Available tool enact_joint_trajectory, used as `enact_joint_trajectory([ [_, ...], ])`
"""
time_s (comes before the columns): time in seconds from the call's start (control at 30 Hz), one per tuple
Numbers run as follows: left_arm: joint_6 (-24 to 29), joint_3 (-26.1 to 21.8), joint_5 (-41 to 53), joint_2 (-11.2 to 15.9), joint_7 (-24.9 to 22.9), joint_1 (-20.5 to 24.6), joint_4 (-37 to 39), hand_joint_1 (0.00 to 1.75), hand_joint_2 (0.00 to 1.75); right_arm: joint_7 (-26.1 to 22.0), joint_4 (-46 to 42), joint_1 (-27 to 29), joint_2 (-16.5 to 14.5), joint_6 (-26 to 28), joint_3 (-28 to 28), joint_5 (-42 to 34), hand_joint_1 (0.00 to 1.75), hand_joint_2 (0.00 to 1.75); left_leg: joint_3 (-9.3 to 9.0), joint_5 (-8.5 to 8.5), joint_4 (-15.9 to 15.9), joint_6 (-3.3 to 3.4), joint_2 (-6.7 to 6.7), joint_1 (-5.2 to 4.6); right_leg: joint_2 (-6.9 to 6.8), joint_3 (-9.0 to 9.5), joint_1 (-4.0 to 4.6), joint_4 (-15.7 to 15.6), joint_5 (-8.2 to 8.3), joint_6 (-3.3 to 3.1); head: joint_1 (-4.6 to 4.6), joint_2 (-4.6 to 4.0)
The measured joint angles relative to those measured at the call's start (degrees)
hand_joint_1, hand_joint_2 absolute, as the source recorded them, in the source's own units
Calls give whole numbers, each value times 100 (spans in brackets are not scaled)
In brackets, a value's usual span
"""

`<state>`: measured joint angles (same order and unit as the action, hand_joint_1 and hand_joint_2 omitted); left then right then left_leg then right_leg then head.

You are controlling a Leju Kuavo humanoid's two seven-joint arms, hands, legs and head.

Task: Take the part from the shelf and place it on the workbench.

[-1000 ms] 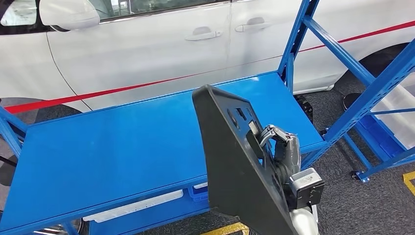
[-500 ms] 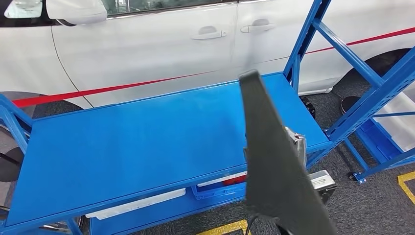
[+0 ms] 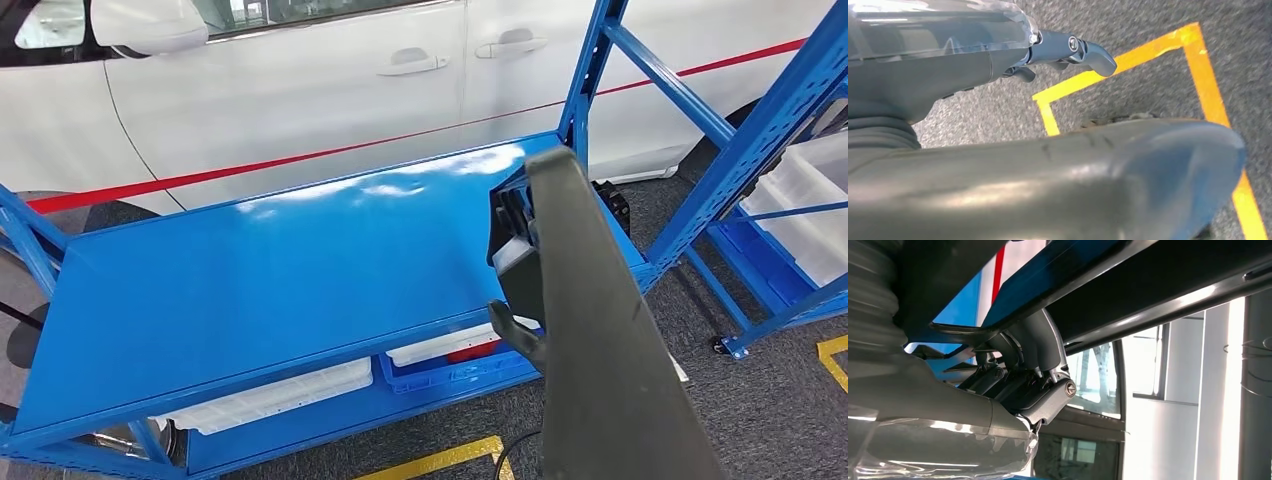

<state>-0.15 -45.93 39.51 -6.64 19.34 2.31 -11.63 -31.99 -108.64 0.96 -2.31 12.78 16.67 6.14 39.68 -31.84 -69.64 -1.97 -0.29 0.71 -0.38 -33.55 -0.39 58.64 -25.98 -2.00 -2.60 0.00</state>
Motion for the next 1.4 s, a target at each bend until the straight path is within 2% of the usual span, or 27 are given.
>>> enact_joint_trajectory([
  [0.07, 8, -10, -2, -4, 0, -1, 0, 0, 0, -2, 10, -2, -8, -2, 19, 0, 175, 175, 48, -270, -476, 2, 0, -3, -6, -147, 32, 8, 102, -9, 0, 0],
  [0.1, 16, -16, -5, -4, 0, -1, 0, 0, 0, -5, 13, -3, -9, -4, 33, 0, 175, 175, -101, -243, -386, 23, 0, -9, -7, -210, 49, 11, 151, -10, 0, 0],
  [0.2, 38, -33, -22, 0, 2, 17, -1, 0, 0, -33, 10, -19, -18, -14, 85, -7, 175, 175, -994, 76, 824, 163, 6, -68, -9, -330, 87, 12, 286, 11, 0, 0],
  [0.23, 41, -39, -30, 0, 6, 27, -2, 0, 0, -43, 8, -28, -24, -24, 96, -22, 175, 175, -1177, 140, 1125, 208, 11, -97, -11, -351, 88, 9, 326, 36, 0, 0],
  [0.27, 43, -48, -36, 0, 10, 34, -3, 0, 0, -50, 6, -34, -32, -44, 103, -54, 175, 175, -1242, 163, 1264, 244, 17, -122, -11, -365, 80, 5, 363, 68, 1, 0],
  [0.37, 40, -83, -48, -15, 13, 17, -3, 0, 0, -57, -4, -28, -42, -126, 121, -207, 175, 175, -1189, 320, 1328, 318, 62, -135, 20, -399, 63, -16, 448, 174, 1, 0],
  [0.43, 34, -112, -51, -32, 7, 11, -1, 0, 0, -63, -42, -7, -42, -145, 123, -281, 175, 175, -1110, 473, 1393, 379, 138, -95, 48, -517, 57, 240, 141, 238, 1, 0],
  [0.5, 30, -132, -55, -40, 3, 11, 0, 0, 0, -66, -84, 33, -42, -146, 123, -314, 175, 175, -982, 585, 1400, 409, 220, -82, 52, -715, 15, 901, -427, 306, 2, 0],
  [0.53, 28, -138, -57, -41, 3, 10, 0, 0, 0, -67, -95, 59, -42, -146, 123, -317, 175, 175, -912, 630, 1390, 403, 264, -81, 50, -785, -10, 1245, -608, 343, 2, 0],
  [0.57, 27, -144, -58, -43, 2, 9, 0, 0, 0, -69, -104, 89, -42, -145, 123, -320, 175, 175, -839, 667, 1372, 393, 315, -77, 45, -796, -35, 1479, -672, 378, 2, 0],
  [0.6, 26, -150, -58, -45, 1, 9, 0, 0, 0, -73, -119, 123, -42, -143, 123, -322, 175, 175, -765, 697, 1344, 379, 370, -70, 34, -714, -62, 1527, -620, 411, 2, 0],
  [0.67, 26, -157, -58, -52, 0, 11, 0, 0, 0, -96, -175, 198, -42, -139, 120, -329, 175, 175, -633, 725, 1260, 338, 474, -49, -70, -248, -114, 1016, -362, 466, 2, 0],
  [0.7, 27, -160, -58, -53, -2, 8, -1, 0, 0, -116, -218, 236, -42, -139, 112, -335, 175, 175, -578, 726, 1206, 307, 519, -46, -195, 36, -109, 612, -321, 476, 3, 0],
  [0.73, 28, -165, -58, -54, -3, 3, -2, 0, 0, -145, -269, 287, -42, -144, 96, -345, 175, 175, -549, 724, 1162, 271, 561, -48, -297, 239, -92, 312, -307, 444, -1, 0],
  [0.8, 28, -181, -55, -54, -7, -3, -3, 0, 0, -208, -390, 407, -43, -164, 32, -374, 175, 175, -539, 724, 1097, 195, 645, -58, -379, 378, -48, 37, -387, 327, -8, 0],
  [0.87, 22, -195, -46, -56, -14, 2, -2, 0, 0, -261, -503, 544, -43, -193, -69, -401, 175, 175, -544, 722, 1065, 116, 707, -41, -259, 332, -47, 21, -353, 205, -11, 0],
  [0.93, 9, -208, -42, -57, -33, -2, -2, 0, 0, -306, -604, 669, -43, -220, -184, -426, 175, 175, -452, 496, 835, 39, 505, -12, -132, 261, -51, 13, -271, 111, -13, 0],
  [1.0, -7, -228, -39, -58, -53, -17, -2, 0, 0, -352, -685, 773, -44, -239, -303, -461, 175, 175, -216, 13, 164, 6, 195, 2, 5, 171, -43, 13, -192, 51, -14, 0],
  [1.03, -13, -240, -37, -58, -61, -27, -2, 0, 0, -368, -711, 820, -44, -245, -360, -480, 175, 175, -93, -187, -221, 11, 123, 0, 82, 129, -27, 16, -159, 36, -14, 0],
  [1.07, -16, -250, -36, -59, -65, -35, -2, 0, 0, -379, -731, 867, -44, -249, -413, -497, 175, 175, -19, -294, -497, 26, 90, -4, 163, 94, -7, 20, -130, 26, -13, 0],
  [1.1, -18, -257, -35, -59, -68, -38, -2, 0, 0, -384, -750, 910, -44, -250, -461, -509, 175, 175, -37, -278, -569, 54, 75, -11, 249, 68, 13, 23, -105, 23, -13, 0],
  [1.13, -19, -261, -34, -59, -70, -36, -2, 0, 0, -386, -767, 945, -44, -251, -499, -515, 175, 175, -166, -153, -399, 97, 50, -24, 337, 52, 33, 26, -85, 23, -13, 0],
  [1.17, -19, -263, -34, -58, -72, -34, -2, 0, 0, -388, -786, 970, -44, -252, -532, -516, 175, 175, -390, 39, -25, 158, -14, -41, 425, 46, 51, 27, -69, 24, -13, 0],
  [1.23, -20, -269, -34, -40, -72, -32, -3, 0, 0, -397, -821, 994, -44, -257, -583, -514, 175, 175, -849, 293, 795, 289, -274, -63, 581, 33, 61, 27, -36, 45, -10, 0],
  [1.3, -15, -281, -36, -30, -79, -31, -3, 0, 0, -410, -849, 1022, -49, -250, -628, -510, 175, 175, -1044, 334, 1161, 331, -430, -86, 710, 2, 16, 22, 9, 103, -9, 0],
  [1.37, 5, -293, -39, -40, -103, -12, -2, 0, 0, -440, -905, 1106, -66, -221, -716, -516, 175, 175, -1078, 393, 1268, 332, -336, -94, 806, -27, -17, 10, 47, 177, -11, 0],
  [1.4, 20, -298, -41, -44, -115, 0, -2, 0, 0, -469, -946, 1167, -77, -214, -785, -533, 175, 175, -1099, 430, 1335, 344, -266, -83, 745, -48, -10, 32, 34, 206, -11, 0],
])
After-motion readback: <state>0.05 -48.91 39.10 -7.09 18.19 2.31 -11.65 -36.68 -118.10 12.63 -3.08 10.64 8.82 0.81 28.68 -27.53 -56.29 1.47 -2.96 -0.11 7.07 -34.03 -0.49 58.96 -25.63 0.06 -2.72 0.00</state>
